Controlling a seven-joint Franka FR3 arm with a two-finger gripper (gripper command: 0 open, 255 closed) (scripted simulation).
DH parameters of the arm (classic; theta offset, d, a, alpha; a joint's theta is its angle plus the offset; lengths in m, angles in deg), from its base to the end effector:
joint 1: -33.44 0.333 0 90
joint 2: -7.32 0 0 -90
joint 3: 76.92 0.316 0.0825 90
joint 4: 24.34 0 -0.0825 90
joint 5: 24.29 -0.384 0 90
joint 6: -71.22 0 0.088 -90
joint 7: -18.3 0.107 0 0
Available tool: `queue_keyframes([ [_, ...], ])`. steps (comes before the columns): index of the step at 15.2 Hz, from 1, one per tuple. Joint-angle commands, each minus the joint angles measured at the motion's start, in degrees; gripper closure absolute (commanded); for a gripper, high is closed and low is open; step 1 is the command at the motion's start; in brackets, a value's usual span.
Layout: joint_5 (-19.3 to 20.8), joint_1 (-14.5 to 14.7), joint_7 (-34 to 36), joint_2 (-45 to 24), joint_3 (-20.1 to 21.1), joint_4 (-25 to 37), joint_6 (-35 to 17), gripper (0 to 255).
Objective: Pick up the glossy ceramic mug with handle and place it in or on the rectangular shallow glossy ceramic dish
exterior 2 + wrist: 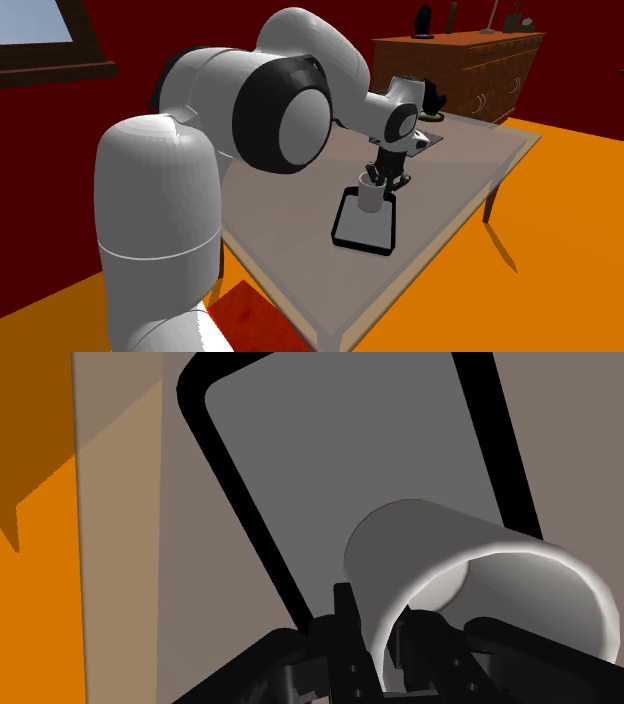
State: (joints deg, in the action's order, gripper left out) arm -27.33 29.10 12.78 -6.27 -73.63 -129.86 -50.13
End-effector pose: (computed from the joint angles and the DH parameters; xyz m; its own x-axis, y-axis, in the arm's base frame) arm 0.6221 -0.0109 0.4029 0.9979 0.0481 0.0440 0.0506 -0.9972 -0.0558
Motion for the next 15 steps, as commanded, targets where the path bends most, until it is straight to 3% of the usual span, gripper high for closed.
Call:
queue_keyframes([
  [1, 0.0, 0.0, 0.0, -0.2, 0.0, -0.2, -0.4, 255],
  [6, 0.0, 0.0, 0.0, -0.2, 0.0, -0.2, -0.4, 255],
  [7, 0.0, 0.0, 0.0, -0.2, 0.0, -0.2, -0.4, 0],
  [12, 0.0, 0.0, 0.0, -0.2, 0.0, -0.2, -0.4, 0],
  [15, 0.0, -0.2, 0.0, 1.9, -0.1, 2.9, 4.8, 0],
])
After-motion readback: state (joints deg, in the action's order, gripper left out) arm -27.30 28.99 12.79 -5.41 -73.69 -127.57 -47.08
